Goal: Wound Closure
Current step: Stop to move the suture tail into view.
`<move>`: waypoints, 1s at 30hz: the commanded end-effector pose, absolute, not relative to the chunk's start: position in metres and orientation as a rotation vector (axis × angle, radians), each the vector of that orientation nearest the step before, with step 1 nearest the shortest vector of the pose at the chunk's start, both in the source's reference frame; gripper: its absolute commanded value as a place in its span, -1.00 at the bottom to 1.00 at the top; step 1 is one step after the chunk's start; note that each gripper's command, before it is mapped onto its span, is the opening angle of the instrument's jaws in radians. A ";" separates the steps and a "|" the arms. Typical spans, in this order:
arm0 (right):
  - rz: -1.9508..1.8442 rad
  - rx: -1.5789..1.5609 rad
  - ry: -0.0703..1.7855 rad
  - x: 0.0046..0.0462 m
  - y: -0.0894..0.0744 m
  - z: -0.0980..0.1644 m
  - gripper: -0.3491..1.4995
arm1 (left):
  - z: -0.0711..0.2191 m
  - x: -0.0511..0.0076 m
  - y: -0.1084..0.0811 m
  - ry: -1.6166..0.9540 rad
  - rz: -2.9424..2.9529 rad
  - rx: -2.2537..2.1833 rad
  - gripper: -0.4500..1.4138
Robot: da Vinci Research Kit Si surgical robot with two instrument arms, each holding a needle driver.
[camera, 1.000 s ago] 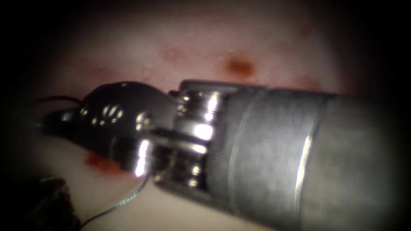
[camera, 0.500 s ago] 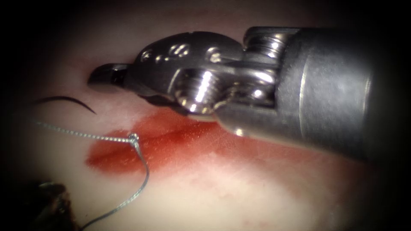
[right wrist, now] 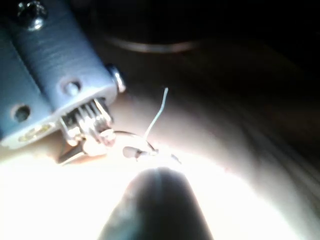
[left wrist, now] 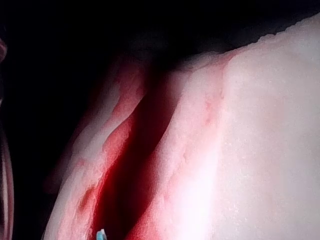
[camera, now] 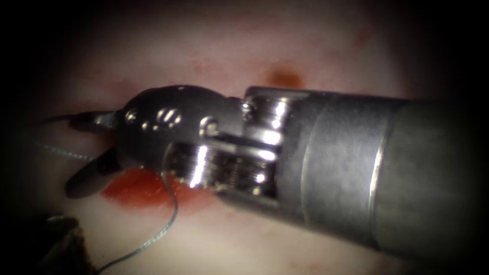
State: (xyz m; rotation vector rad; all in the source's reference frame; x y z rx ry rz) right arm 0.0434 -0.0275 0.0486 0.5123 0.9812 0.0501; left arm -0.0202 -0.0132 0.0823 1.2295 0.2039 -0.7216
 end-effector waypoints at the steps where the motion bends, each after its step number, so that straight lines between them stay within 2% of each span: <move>1: 0.039 0.510 0.969 0.0449 -0.026 0.048 -0.42 | 0.082 -0.0205 -0.012 0.199 -0.722 1.228 -1.00; 3: 0.039 0.511 0.947 0.0451 -0.026 0.048 -0.53 | 0.082 -0.0206 -0.012 0.199 -0.722 1.228 -1.00; 5: 0.036 0.510 0.880 0.0456 -0.026 0.049 -0.42 | 0.082 -0.0206 -0.012 0.199 -0.722 1.228 -1.00; 7: 0.033 0.503 0.856 0.0458 -0.026 0.049 -0.49 | 0.082 -0.0206 -0.012 0.199 -0.722 1.228 -1.00; 8: 0.032 0.501 0.854 0.0459 -0.026 0.050 -0.65 | 0.082 -0.0206 -0.012 0.199 -0.721 1.228 -1.00; 9: 0.028 0.507 0.852 0.0461 -0.026 0.050 -1.00 | 0.082 -0.0206 -0.012 0.199 -0.721 1.228 -1.00; 18: 0.254 0.479 0.827 0.0459 -0.023 0.049 -1.00 | 0.082 -0.0206 -0.012 0.203 -0.725 1.230 -1.00; 30: 0.466 0.317 0.768 0.0426 -0.022 0.052 -1.00 | 0.083 -0.0222 -0.014 0.241 -0.689 1.193 -1.00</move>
